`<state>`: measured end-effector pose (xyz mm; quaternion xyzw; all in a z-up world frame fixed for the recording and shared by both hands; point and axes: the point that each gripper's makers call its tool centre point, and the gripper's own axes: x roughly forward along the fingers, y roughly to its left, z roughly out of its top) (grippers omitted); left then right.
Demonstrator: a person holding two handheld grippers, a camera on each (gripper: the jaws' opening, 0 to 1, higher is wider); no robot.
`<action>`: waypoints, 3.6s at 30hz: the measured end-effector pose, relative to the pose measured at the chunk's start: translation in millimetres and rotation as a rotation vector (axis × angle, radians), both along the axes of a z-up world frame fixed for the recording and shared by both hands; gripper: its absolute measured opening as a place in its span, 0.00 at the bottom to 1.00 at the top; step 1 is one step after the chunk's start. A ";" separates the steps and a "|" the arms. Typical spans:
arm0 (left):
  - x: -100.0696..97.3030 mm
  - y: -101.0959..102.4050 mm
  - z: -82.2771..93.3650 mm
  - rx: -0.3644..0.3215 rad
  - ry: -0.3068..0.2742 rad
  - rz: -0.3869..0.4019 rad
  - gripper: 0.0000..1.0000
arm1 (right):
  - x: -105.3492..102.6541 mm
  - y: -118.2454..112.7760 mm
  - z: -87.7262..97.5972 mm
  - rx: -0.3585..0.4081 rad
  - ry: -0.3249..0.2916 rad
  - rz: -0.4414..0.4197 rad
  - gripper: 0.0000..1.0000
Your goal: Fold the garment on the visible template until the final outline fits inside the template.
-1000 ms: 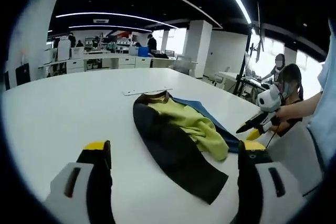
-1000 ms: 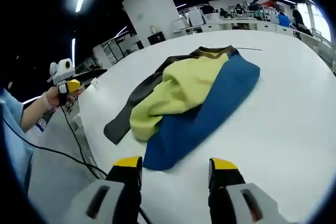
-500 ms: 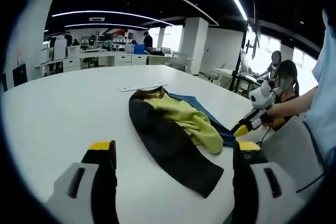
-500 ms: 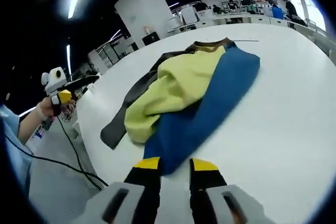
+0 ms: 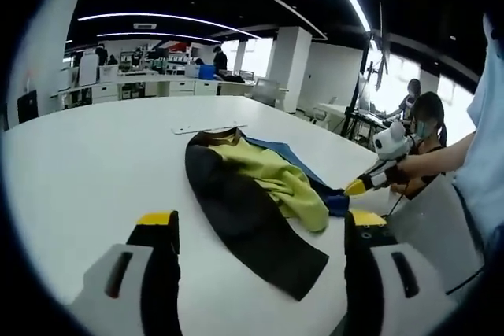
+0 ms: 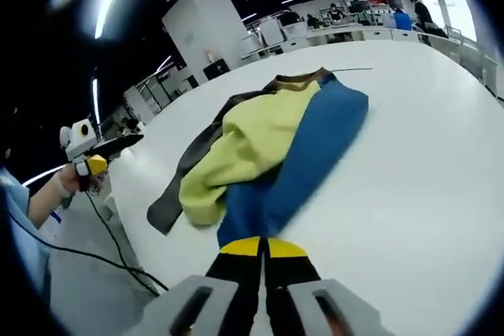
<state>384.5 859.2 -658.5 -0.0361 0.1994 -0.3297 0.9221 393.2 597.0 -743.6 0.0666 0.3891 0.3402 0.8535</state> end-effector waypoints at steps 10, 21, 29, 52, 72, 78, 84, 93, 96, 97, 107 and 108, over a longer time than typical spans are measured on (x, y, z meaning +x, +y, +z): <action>-1.1 -2.2 0.1 0.000 -0.005 0.013 0.84 | 33.4 -68.4 21.1 -0.128 -0.042 -0.015 0.00; 2.6 -4.7 -0.9 0.009 -0.018 0.033 0.84 | 70.6 -140.3 30.1 -0.289 -0.028 -0.004 0.00; 8.4 -3.9 -7.6 0.011 -0.002 0.043 0.84 | 98.5 -171.1 35.7 -0.367 -0.010 0.012 0.00; 33.1 6.4 -15.8 0.042 0.017 0.074 0.82 | 176.9 -244.8 32.0 -0.538 0.048 -0.006 0.00; 48.3 14.1 -19.7 0.051 0.031 0.112 0.77 | 218.9 -280.2 -1.4 -0.695 0.129 0.028 0.00; 48.1 13.3 -23.6 0.044 0.046 0.116 0.76 | 229.7 -277.4 -10.1 -0.703 0.122 0.022 0.00; 50.9 11.5 -25.5 0.036 0.051 0.119 0.76 | 238.6 -266.3 -11.9 -0.661 0.098 -0.016 0.00; 52.8 8.6 -31.3 0.038 0.062 0.105 0.77 | 228.9 -277.6 -19.1 -0.699 0.108 0.006 0.00; 52.6 8.6 -32.2 0.038 0.061 0.103 0.77 | 227.2 -283.3 -19.1 -0.696 0.110 -0.011 0.00; 52.8 8.6 -33.3 0.041 0.062 0.102 0.77 | 227.5 -283.3 -18.9 -0.689 0.108 -0.024 0.00; 56.3 -1.2 -33.9 0.064 0.035 0.077 0.82 | 230.0 -280.4 -6.2 -0.648 0.064 -0.063 0.07; 56.3 -2.1 -33.8 0.063 0.033 0.071 0.83 | 229.7 -281.2 -4.8 -0.649 0.060 -0.063 0.09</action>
